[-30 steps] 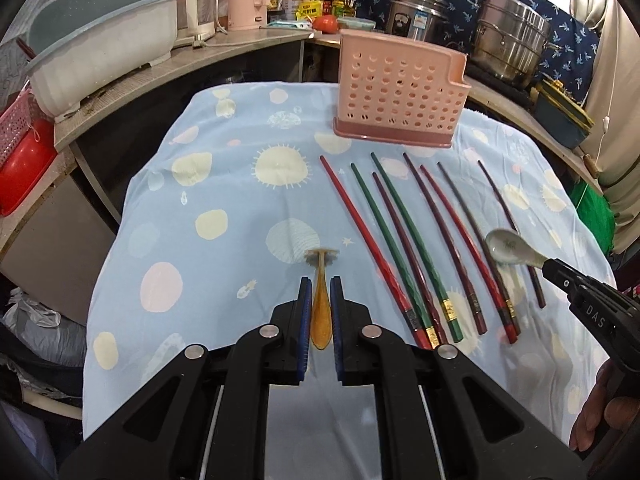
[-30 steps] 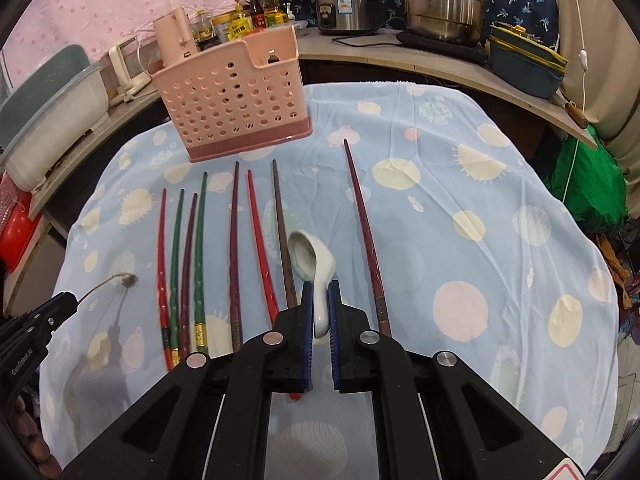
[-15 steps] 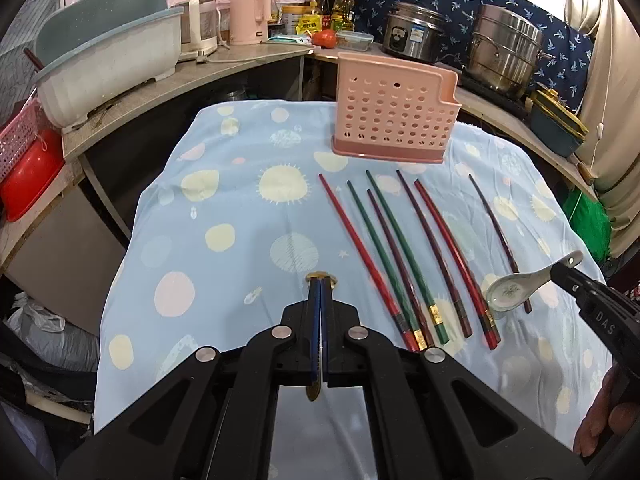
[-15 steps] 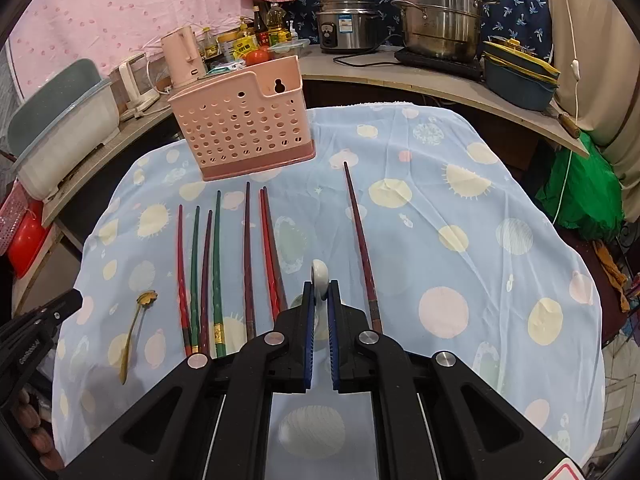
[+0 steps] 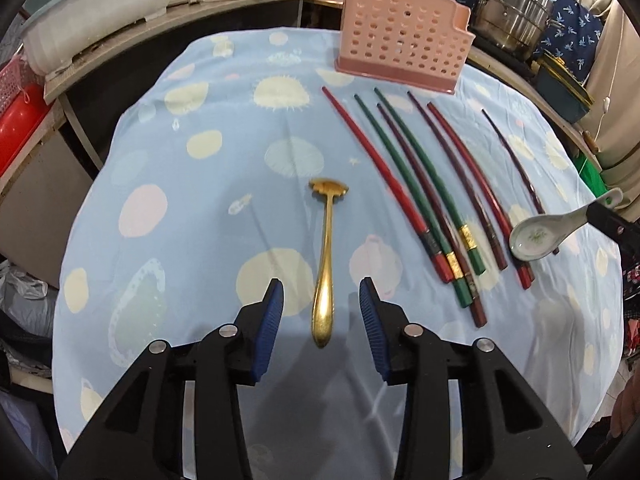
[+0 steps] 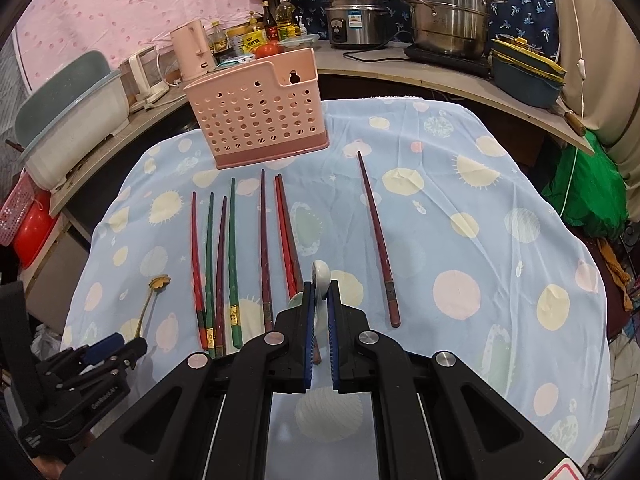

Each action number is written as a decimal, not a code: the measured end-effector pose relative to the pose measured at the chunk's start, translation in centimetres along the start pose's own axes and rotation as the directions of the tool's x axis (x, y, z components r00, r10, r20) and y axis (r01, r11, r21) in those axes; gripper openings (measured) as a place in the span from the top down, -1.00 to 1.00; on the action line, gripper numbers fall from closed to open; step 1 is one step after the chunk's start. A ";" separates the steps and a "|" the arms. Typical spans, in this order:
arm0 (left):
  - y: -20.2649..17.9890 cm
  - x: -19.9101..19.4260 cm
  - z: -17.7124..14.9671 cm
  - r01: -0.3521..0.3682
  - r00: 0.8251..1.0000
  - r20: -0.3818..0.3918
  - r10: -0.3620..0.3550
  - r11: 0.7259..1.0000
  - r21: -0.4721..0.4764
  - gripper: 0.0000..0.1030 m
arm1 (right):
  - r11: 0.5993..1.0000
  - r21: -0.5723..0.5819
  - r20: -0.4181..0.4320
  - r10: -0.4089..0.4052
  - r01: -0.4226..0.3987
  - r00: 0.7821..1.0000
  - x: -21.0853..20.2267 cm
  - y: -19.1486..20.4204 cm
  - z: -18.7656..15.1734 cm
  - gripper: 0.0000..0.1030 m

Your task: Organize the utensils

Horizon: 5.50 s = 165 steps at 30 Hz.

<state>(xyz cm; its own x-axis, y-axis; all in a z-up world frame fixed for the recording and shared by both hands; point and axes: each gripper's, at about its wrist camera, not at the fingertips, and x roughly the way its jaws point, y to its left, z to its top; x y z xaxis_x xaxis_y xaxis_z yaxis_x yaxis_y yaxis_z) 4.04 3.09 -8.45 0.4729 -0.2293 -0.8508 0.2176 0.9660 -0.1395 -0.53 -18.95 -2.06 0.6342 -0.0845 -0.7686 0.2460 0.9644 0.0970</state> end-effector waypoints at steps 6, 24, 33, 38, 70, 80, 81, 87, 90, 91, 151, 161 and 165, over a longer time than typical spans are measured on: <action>0.1 0.2 -1.0 0.019 1.000 -0.026 -0.018 1.000 0.013 0.80 | 1.000 0.000 -0.001 -0.001 0.001 1.000 0.0 0.1 0.0 0.88; -0.7 -4.6 2.5 0.049 0.994 0.094 -0.049 0.999 0.004 0.80 | 1.000 0.006 0.025 0.021 -0.021 0.999 -1.6 0.1 1.1 0.88; -1.5 -5.8 5.4 0.057 0.987 0.151 -0.058 0.998 0.015 0.81 | 1.000 0.004 0.030 0.031 -0.031 0.999 -1.6 0.4 2.1 0.88; -2.0 -6.1 6.7 0.064 0.984 0.167 -0.066 0.998 0.019 0.87 | 0.999 0.005 0.027 0.036 -0.036 0.999 -1.3 0.5 2.8 0.88; -4.9 -9.0 25.3 0.083 0.928 0.357 -0.108 0.993 0.085 0.99 | 0.996 -0.009 0.205 0.084 -0.084 0.975 0.7 0.9 21.5 0.88; -5.7 -5.2 31.8 0.139 0.919 0.359 -0.161 0.986 0.087 0.99 | 0.998 -0.009 0.206 0.060 -0.060 0.977 6.3 2.0 27.1 0.88; -5.7 -4.7 32.0 0.141 0.917 0.364 -0.161 0.987 0.082 0.99 | 0.998 -0.005 0.193 0.059 -0.059 0.979 7.2 2.0 27.2 0.88; -5.7 -3.2 33.2 0.143 0.916 0.366 -0.161 0.987 0.077 0.99 | 0.998 0.011 0.131 0.056 -0.058 0.990 11.1 1.9 27.0 0.88; -5.7 -3.5 33.9 0.144 0.910 0.381 -0.163 0.986 0.079 0.99 | 0.998 0.011 0.124 0.060 -0.062 0.990 11.7 1.8 26.9 0.88; -5.8 -3.6 34.1 0.147 0.908 0.385 -0.167 0.986 0.081 0.99 | 0.998 0.009 0.125 0.061 -0.062 0.990 11.8 1.8 26.9 0.88; -4.6 2.8 5.3 -0.002 0.999 0.039 0.002 1.000 0.011 0.15 | 0.996 0.022 -0.105 -0.082 0.085 0.991 5.7 -5.0 -1.9 0.35; -4.3 4.2 4.7 -0.004 1.000 0.013 0.004 1.000 -0.004 0.12 | 0.997 0.020 -0.113 -0.073 0.076 0.991 6.6 -4.7 -1.7 0.58; -4.3 4.3 4.8 -0.003 1.000 0.015 0.003 1.000 -0.008 0.12 | 0.997 0.015 -0.114 -0.072 0.074 0.991 6.8 -4.4 -1.6 0.58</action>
<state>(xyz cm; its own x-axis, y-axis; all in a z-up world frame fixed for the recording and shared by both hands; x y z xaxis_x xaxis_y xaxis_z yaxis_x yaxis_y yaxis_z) 9.19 -2.59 -9.06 0.4861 -0.2283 -0.8436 0.2097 0.9675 -0.1410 1.50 -23.38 -8.78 0.5273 -0.1249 -0.8404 0.3032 0.9517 0.0488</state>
